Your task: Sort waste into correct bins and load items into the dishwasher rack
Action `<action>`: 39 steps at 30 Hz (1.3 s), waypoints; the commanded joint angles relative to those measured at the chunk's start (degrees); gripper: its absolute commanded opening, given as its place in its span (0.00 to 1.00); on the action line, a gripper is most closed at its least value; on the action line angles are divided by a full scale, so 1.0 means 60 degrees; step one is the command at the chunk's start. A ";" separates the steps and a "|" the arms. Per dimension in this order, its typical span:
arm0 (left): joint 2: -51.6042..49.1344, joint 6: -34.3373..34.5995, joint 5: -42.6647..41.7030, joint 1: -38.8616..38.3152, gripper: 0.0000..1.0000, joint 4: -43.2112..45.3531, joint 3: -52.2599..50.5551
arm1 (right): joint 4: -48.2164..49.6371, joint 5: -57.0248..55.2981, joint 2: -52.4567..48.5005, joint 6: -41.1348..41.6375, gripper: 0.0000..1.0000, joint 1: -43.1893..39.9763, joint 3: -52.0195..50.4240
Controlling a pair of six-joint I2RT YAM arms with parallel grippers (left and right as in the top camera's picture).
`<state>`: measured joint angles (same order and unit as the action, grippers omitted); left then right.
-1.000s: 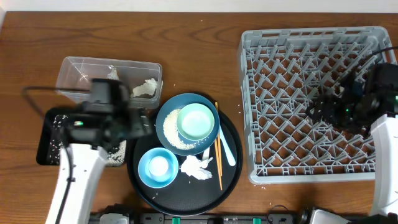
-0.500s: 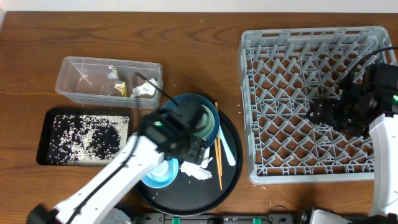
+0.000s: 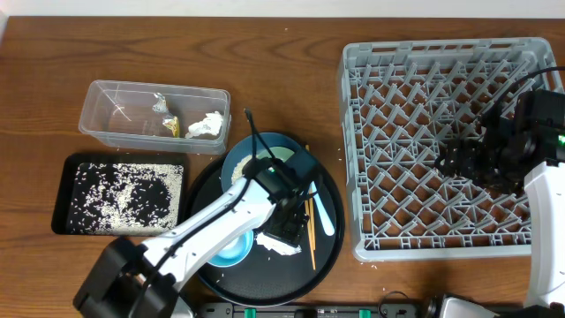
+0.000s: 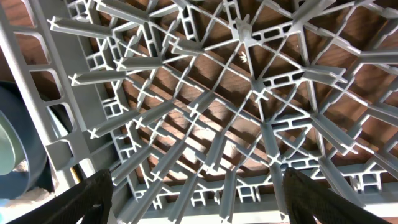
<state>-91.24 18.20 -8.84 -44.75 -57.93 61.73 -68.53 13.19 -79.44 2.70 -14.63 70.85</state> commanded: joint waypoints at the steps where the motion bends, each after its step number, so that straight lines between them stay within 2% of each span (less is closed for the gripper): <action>1: -0.0229 0.0066 -0.0025 -0.0011 0.81 0.0135 -0.0098 | -0.0015 -0.0055 0.0007 -0.0109 0.82 0.0076 0.0084; 9: -0.0379 0.0066 -0.0025 -0.0011 0.79 0.0528 -0.0273 | -0.0015 -0.0055 0.0007 -0.0109 0.82 0.0076 0.0084; 15: -0.0386 0.0066 -0.0022 -0.0011 0.56 0.0532 -0.0273 | -0.0018 -0.0055 0.0007 -0.0109 0.82 0.0076 0.0084; 26: -0.0386 0.0098 0.0007 -0.0011 0.56 0.0601 -0.0543 | -0.0025 -0.0055 0.0007 -0.0109 0.82 0.0076 0.0084; 32: -0.0386 0.0240 0.0135 -0.0011 0.30 0.0652 -0.0546 | -0.0047 -0.0055 0.0007 -0.0109 0.82 0.0076 0.0084; 36: -0.0386 0.0240 0.0160 -0.0011 0.19 0.0714 -0.0543 | -0.0051 -0.0055 0.0007 -0.0109 0.82 0.0076 0.0084; 37: -0.0382 0.0237 0.0164 -0.0011 0.12 0.0714 -0.0539 | -0.0051 -0.0055 0.0007 -0.0109 0.82 0.0076 0.0084; 39: -0.0382 0.0240 0.0160 -0.0007 0.06 0.0710 -0.0510 | -0.0047 -0.0055 0.0007 -0.0109 0.82 0.0076 0.0084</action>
<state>-92.92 19.62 -8.60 -44.75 -53.54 58.94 -68.75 13.19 -79.44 2.70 -14.63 70.85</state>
